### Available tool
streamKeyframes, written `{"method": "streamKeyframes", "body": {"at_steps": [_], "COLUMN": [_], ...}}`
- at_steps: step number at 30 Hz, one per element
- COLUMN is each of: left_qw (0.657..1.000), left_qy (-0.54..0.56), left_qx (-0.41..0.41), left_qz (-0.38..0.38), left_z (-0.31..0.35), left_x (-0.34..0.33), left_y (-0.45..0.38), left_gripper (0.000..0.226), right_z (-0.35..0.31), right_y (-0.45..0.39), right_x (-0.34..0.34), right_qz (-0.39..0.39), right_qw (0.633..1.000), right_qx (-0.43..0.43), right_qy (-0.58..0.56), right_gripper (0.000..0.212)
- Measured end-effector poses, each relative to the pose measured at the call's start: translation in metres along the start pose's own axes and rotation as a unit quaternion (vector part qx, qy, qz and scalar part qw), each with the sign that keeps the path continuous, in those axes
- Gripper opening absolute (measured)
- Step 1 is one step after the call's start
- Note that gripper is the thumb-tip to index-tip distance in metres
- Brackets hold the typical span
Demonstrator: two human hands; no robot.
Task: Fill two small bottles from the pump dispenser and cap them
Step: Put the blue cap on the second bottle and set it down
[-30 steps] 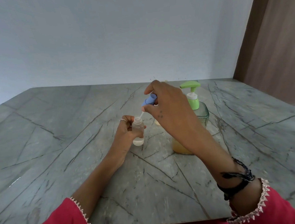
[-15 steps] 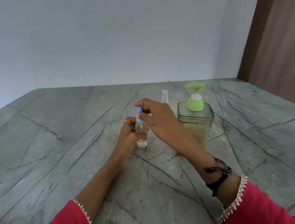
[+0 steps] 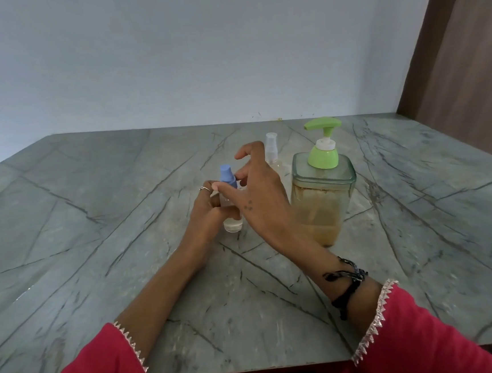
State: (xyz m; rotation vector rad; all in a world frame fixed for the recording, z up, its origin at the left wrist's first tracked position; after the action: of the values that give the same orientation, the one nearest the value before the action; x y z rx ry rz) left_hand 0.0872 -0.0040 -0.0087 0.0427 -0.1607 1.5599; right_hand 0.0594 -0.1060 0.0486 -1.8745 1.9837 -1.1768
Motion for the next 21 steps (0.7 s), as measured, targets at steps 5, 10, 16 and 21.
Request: {"method": "streamKeyframes", "body": {"at_steps": [5,10,16,21], "left_qw": [1.000,0.999,1.000,0.999], "left_qy": [-0.002,0.035,0.026,-0.005], "left_qx": [-0.028,-0.005,0.002,-0.033], "left_qz": [-0.005,-0.015,-0.006,-0.002], "left_z": [0.006,0.003,-0.001,0.007], "left_x": [0.000,-0.001,0.001,0.001], "left_y": [0.006,0.006,0.004,0.010], "left_gripper": [0.022,0.025,0.027,0.029], "right_z": [0.009,0.013,0.018,0.020], "right_y": [0.005,0.007,0.007,0.007], "right_x": [-0.001,-0.004,0.000,-0.003], "right_qz": [0.013,0.010,0.038,0.026], "right_qw": [0.999,0.997,0.995,0.993], "right_qx": [-0.004,0.009,-0.007,-0.022], "right_qy": [-0.030,-0.081,-0.095,-0.111], "right_gripper": [0.062,0.058,0.056,0.067]}}
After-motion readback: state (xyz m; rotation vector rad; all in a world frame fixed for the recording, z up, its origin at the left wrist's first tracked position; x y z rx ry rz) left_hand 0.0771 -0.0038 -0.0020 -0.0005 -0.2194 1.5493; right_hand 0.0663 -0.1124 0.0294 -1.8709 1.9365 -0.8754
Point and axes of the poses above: each hand's wrist, its own y-axis away from the middle knuckle, its own x-axis out of the back of the hand, z = x × y, the point moved 8 cm from there along -y, towards the middle knuckle, and after that the axes turned 10 degrees about x, right-handed, at the moved point
